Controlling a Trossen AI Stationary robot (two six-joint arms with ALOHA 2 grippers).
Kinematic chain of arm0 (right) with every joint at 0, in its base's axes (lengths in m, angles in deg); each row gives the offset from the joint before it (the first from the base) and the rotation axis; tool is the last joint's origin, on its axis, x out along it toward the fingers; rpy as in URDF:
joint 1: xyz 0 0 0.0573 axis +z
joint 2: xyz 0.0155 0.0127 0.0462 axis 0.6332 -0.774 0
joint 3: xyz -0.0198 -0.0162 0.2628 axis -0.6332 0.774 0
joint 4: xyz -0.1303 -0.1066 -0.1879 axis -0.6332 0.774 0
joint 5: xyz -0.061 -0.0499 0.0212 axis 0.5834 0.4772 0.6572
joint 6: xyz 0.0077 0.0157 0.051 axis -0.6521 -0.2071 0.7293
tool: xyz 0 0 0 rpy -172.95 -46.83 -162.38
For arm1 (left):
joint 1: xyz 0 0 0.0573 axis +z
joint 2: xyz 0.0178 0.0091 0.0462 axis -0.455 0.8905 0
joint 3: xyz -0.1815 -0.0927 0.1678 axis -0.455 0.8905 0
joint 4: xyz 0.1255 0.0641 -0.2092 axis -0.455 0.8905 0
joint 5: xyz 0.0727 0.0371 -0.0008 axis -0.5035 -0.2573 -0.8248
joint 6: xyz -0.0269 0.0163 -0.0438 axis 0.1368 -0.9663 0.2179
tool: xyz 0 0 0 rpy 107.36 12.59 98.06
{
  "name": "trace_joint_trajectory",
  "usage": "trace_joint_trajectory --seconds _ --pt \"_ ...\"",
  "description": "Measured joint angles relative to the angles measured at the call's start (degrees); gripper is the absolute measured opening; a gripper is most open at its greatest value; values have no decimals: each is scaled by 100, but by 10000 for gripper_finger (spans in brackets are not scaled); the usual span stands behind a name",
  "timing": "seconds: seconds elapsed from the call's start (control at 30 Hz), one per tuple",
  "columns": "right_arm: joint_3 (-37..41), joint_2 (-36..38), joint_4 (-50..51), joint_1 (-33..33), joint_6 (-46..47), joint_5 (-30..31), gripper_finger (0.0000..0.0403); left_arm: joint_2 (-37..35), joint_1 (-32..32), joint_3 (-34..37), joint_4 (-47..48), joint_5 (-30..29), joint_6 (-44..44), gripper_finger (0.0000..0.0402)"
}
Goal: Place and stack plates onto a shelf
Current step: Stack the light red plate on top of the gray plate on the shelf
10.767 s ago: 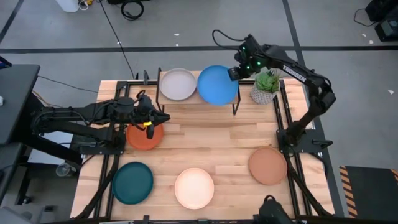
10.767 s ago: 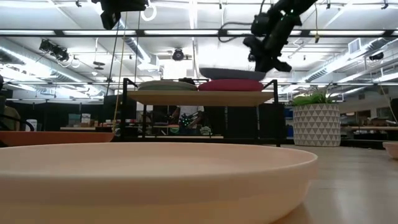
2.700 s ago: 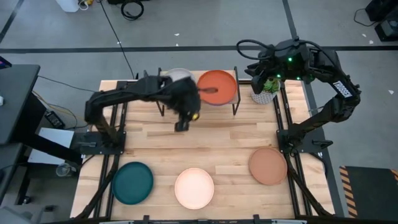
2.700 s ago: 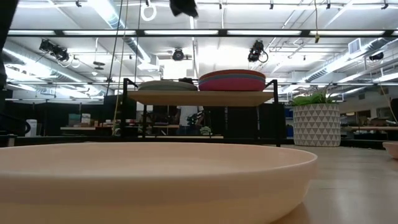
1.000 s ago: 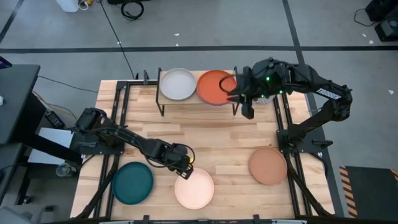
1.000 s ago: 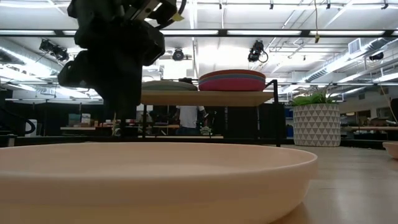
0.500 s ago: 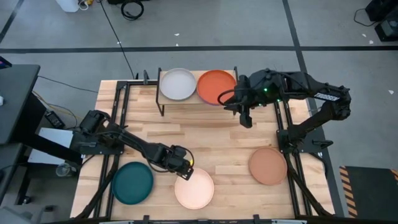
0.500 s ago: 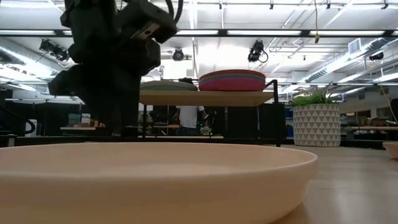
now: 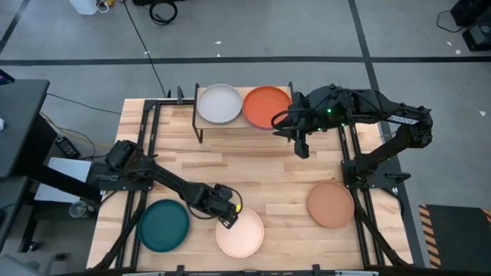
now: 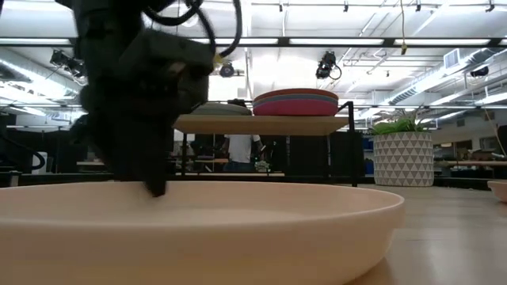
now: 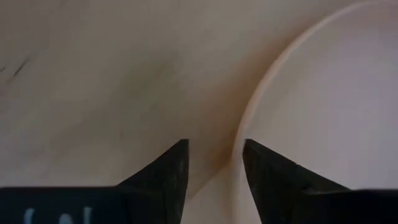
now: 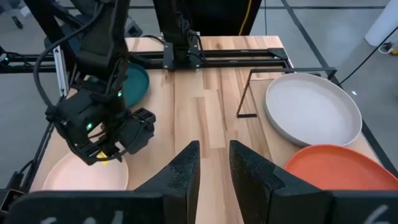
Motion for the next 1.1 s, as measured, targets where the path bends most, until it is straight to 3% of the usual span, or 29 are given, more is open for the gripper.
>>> trace_joint_trajectory --seconds 0.2,0.43,0.6,0.77,1.1 --pt "0 0 -10 2 12 6 94 90 -82 -7 24 11 105 126" --pt "0 0 -11 0 -17 6 94 84 -79 -4 -115 85 257 16" --pt "0 0 -7 0 -95 6 94 -113 -9 8 -152 122 412 18" --pt "0 0 -23 0 -121 6 94 -882 301 8 80 -126 238 15" --pt "0 -1 -45 0 -136 6 94 -2771 1830 6 1047 -1120 -723 15"
